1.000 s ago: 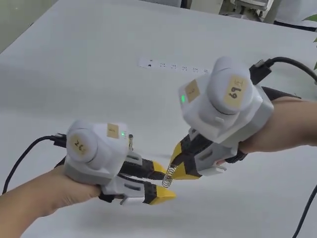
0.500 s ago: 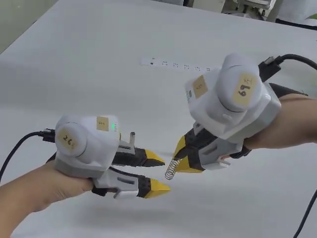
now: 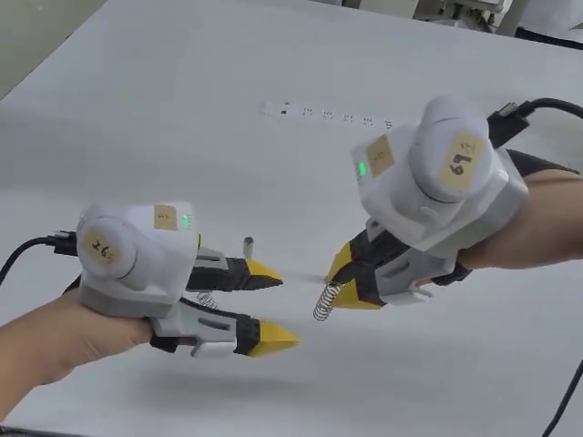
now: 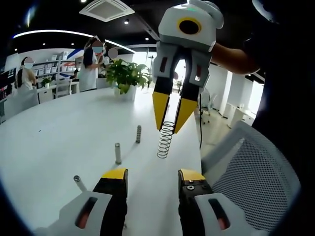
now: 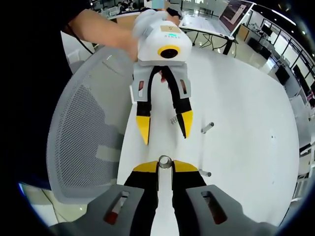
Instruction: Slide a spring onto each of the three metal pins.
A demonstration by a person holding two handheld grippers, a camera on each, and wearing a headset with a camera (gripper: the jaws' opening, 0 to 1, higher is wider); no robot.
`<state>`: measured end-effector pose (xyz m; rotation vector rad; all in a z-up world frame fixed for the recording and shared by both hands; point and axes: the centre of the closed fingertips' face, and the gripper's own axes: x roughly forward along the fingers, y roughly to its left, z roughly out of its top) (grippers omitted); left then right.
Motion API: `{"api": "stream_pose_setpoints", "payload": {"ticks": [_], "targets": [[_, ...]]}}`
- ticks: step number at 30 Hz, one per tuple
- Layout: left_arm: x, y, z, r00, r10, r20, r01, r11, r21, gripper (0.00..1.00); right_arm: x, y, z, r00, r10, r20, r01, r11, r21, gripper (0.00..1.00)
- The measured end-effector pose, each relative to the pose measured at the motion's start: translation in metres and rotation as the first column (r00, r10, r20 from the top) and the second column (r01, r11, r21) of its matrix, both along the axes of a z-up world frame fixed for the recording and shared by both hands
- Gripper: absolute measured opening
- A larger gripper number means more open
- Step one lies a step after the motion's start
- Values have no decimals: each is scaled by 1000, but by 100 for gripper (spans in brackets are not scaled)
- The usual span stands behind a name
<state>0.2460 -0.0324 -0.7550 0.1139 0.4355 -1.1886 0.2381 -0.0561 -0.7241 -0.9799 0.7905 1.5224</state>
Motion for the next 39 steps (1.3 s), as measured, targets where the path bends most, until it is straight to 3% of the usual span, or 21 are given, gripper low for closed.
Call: {"api": "stream_pose_setpoints", "payload": {"ticks": [6, 12, 20, 39], "targets": [[1, 6, 0, 1000, 17, 8, -17, 1000, 4, 37, 1, -2, -2, 1000, -13, 1, 13, 1000, -1, 7], [3, 17, 0, 998, 53, 17, -54, 998, 13, 47, 4, -6, -2, 1000, -25, 4, 25, 1000, -4, 7], [2, 31, -4, 996, 87, 7, -87, 996, 28, 51, 7, -11, -4, 999, -38, 16, 38, 999, -7, 7], [7, 70, -7, 978, 205, 35, -206, 978, 42, 85, 10, -19, -6, 998, -50, 29, 50, 999, -19, 7]]}}
